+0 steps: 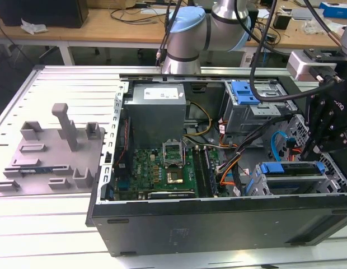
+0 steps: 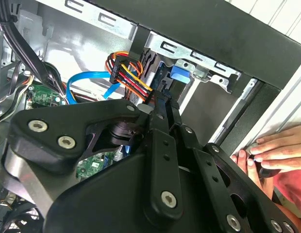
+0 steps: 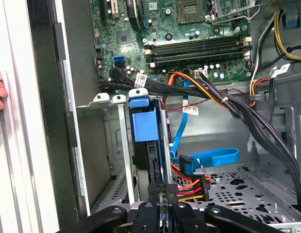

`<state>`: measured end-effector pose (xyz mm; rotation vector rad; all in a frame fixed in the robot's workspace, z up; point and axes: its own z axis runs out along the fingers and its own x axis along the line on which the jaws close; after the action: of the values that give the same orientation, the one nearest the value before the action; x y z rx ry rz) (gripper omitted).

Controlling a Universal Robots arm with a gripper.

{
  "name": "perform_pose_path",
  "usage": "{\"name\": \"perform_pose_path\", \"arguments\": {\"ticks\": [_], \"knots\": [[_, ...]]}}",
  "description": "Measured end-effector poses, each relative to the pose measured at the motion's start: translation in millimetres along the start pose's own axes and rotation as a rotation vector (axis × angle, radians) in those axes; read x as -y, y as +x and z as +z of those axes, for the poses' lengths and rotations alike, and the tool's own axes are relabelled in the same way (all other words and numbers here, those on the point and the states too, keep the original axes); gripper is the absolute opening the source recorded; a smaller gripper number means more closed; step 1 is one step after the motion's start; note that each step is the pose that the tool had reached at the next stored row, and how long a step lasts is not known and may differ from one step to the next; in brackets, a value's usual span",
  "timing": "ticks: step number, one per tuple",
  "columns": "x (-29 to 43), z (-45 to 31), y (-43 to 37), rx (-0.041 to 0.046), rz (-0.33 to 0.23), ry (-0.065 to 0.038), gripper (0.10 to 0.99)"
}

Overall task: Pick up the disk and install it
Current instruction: 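Insert the first disk wire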

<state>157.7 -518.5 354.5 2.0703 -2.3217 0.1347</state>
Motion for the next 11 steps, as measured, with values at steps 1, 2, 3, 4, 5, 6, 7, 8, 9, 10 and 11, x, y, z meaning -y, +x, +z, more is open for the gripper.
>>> {"name": "perform_pose_path", "arguments": {"ticks": [1,2,3,4,5,6,7,8,9,10,11], "knots": [[0.0,0.1,0.0,-0.0001,0.0,0.0,0.169],[0.0,0.4,0.0,0.0,0.0,0.0,0.169],[0.0,0.7,-0.1,0.0001,0.0,0.0,0.169],[0.0,1.0,-0.1,0.0001,0.0,0.0,0.169],[-0.1,1.3,-0.1,0.0,0.0,0.0,0.169],[-0.1,1.5,-0.1,0.0,0.0,0.0,0.169],[-0.1,1.8,-0.2,0.0,0.0,0.0,0.169],[-0.1,2.0,-0.2,0.0,0.0,0.0,0.169],[-0.1,2.1,-0.2,0.0001,0.0,0.0,0.169],[-0.1,2.5,-0.2,0.0001,0.0,0.0,0.169],[-0.1,2.7,-0.2,0.0001,0.0,0.0,0.169]]}}
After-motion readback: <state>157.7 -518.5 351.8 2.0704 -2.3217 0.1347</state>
